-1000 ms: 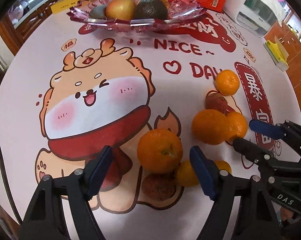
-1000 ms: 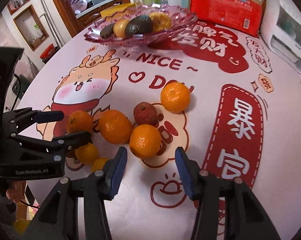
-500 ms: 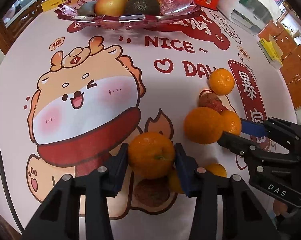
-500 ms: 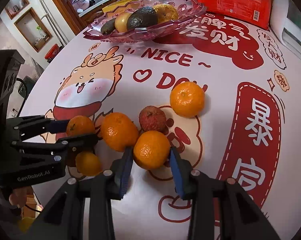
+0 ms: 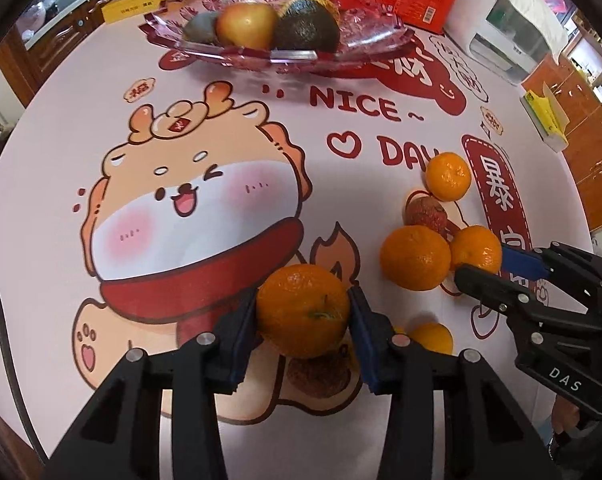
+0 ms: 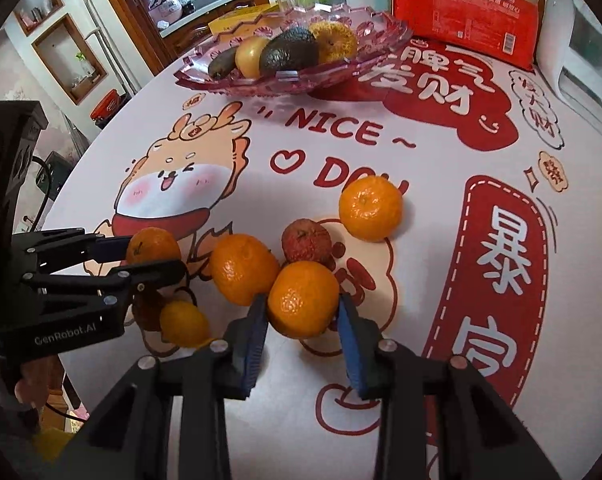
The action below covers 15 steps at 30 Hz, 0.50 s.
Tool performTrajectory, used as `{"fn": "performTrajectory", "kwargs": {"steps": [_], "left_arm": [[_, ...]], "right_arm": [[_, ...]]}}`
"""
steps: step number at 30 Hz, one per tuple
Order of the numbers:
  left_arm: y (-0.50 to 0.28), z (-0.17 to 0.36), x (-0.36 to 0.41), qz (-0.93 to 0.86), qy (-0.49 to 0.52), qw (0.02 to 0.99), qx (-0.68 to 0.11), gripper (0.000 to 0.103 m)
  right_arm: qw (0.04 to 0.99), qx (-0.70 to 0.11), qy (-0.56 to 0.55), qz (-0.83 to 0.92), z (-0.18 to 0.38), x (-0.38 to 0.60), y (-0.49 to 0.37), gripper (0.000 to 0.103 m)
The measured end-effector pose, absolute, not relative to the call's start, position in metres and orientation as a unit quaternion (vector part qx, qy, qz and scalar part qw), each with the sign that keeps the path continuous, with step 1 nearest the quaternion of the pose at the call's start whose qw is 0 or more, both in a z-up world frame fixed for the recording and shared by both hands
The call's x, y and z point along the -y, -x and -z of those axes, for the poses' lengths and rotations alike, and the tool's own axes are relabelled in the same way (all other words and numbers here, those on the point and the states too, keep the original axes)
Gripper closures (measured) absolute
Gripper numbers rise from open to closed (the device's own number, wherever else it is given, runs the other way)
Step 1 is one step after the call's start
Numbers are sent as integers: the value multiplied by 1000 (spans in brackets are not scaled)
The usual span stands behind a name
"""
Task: Organize fruits
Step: 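Lift and carry the held mandarins with both tools over the pink bowl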
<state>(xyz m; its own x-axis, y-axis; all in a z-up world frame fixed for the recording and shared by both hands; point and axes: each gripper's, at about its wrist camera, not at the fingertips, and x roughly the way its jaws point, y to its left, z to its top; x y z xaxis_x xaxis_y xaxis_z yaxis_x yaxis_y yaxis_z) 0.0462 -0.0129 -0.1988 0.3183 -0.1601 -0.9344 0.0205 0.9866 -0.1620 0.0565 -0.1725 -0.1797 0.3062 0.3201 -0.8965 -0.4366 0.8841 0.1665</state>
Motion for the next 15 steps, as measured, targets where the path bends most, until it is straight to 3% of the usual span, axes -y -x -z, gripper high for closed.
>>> {"fn": "performTrajectory", "kwargs": {"steps": [15], "left_arm": [[-14, 133, 2, 52, 41, 845, -530, 61]], "right_arm": [[844, -470, 74, -248, 117, 166, -15, 68]]}}
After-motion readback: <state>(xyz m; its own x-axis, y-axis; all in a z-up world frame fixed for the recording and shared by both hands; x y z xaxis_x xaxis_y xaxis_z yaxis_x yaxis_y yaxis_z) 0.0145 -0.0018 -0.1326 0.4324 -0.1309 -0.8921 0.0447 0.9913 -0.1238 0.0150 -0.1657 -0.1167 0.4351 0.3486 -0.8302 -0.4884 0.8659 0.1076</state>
